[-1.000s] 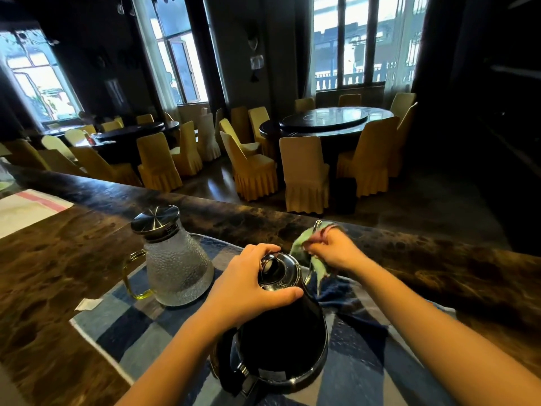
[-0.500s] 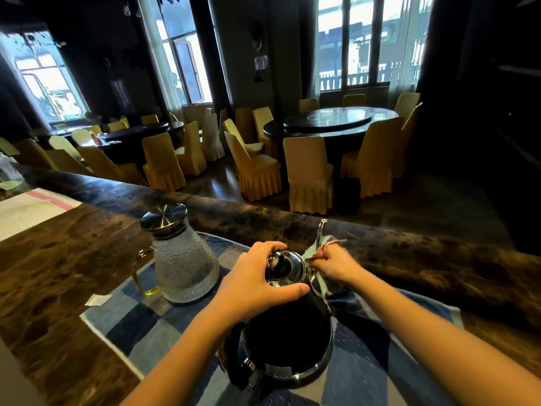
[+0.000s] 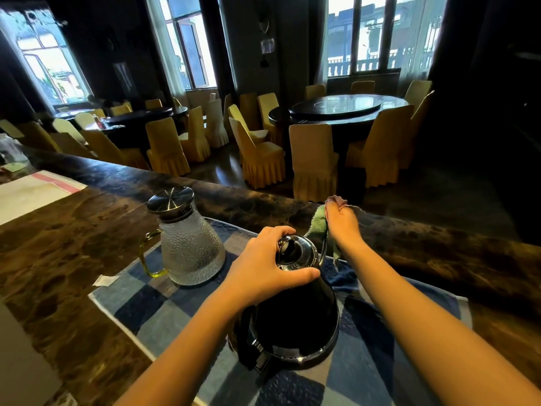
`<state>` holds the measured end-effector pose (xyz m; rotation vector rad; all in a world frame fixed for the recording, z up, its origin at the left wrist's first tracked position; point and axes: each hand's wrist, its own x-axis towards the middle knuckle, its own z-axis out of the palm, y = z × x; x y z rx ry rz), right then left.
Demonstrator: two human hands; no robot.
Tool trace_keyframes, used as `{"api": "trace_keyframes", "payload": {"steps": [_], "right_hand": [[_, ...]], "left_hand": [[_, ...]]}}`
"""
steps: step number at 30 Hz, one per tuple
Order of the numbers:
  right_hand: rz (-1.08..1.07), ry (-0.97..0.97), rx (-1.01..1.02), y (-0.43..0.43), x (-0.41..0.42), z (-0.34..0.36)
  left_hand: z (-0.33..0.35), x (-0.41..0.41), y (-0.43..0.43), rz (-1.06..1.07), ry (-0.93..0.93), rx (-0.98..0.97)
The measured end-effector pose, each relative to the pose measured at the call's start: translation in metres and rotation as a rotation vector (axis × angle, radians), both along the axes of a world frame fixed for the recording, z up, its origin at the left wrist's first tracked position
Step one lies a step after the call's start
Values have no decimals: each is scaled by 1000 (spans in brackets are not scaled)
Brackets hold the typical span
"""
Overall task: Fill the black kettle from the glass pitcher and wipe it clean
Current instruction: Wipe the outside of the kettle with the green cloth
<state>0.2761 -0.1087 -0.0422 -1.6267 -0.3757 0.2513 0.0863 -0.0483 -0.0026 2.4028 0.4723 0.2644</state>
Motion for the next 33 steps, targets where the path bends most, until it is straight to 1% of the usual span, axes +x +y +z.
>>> {"api": "trace_keyframes", "payload": {"steps": [5,7,9,11,14,18,20,22,24,25,28,29,30,31,33], "right_hand": [[76,-102,-79,-6,-5,-6],[149,-147,-177,-11,-4,-20],[260,-145,-294,-20,-9,-40],[337,-96,-320,-26,-19,-59],[371,-8,-281,-28,-23,-70],[456,227,-254,-26,-10,-73],[482,311,-163,-30,-15,-76],[525,355,-60,-42,-32,-68],[627,353,-24,-59,-42,-64],[660,330,-44,-68,-44,-62],[721,175,-270,-96,-47,-50],[753,133,-314,-105,-48,-42],[788,119,-290,-111,-52,-32],[796,143,-210,-115,-57,-22],[737,253,9,-113,-66,-11]], "left_hand": [[0,1,1,-7,-4,1],[0,0,1,-15,-11,-5],[0,0,0,-16,-18,-8],[1,0,-1,-9,-23,7],[3,-2,-1,-4,-24,22],[2,0,-1,-14,-34,35],[2,0,-1,-17,-38,31],[1,0,0,-22,-36,27],[2,1,0,-28,-47,23],[1,1,1,-33,-52,21],[-1,2,2,-42,-66,4],[-1,2,2,-43,-72,1],[-1,3,3,-46,-78,0],[-2,4,3,-51,-79,-6],[-3,4,4,-51,-77,-21]]}}
